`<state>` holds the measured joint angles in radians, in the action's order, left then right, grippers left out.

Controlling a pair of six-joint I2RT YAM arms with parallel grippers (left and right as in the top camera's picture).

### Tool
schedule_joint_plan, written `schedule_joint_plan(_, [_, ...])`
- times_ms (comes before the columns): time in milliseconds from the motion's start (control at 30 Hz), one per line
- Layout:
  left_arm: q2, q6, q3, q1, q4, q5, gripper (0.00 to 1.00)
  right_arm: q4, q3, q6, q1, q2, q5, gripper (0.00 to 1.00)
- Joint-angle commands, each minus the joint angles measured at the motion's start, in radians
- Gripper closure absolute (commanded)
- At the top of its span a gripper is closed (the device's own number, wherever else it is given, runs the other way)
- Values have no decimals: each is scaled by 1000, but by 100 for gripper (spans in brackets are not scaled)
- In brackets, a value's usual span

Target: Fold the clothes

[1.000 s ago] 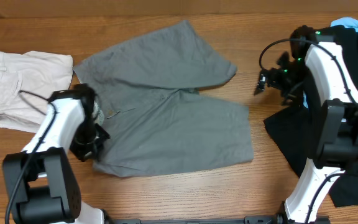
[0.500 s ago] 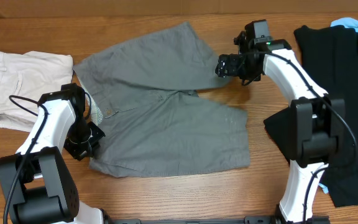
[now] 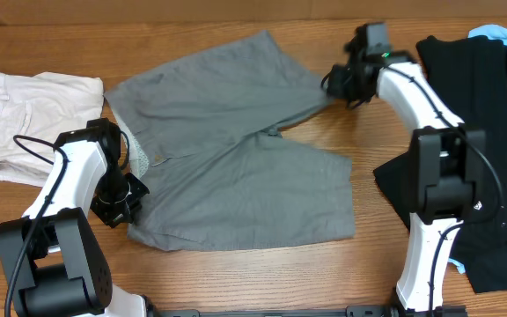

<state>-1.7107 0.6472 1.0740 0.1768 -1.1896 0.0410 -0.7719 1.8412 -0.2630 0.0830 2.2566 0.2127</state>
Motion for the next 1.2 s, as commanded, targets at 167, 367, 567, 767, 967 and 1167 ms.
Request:
schedule_joint_plan(167, [11, -19, 2, 0, -3, 18, 96, -117, 122, -97, -70, -90, -30, 95])
schedule_joint_plan(367, [11, -19, 2, 0, -3, 20, 96, -445, 67, -161, -51, -89, -245, 94])
schedule_joint_plan(567, [11, -19, 2, 0, 1, 21, 96, -430, 31, -117, -62, -89, -265, 18])
schedule_joint_plan(767, [11, -25, 2, 0, 17, 19, 95, -437, 51, -96, -76, -90, -263, 20])
schedule_joint_plan(967, [11, -87, 43, 2, 84, 19, 92, -551, 87, -96, -113, -170, -225, 18])
schedule_joint_plan(1167, [11, -171, 225, 19, -29, 16, 0, -657, 86, -97, -187, -329, -98, 10])
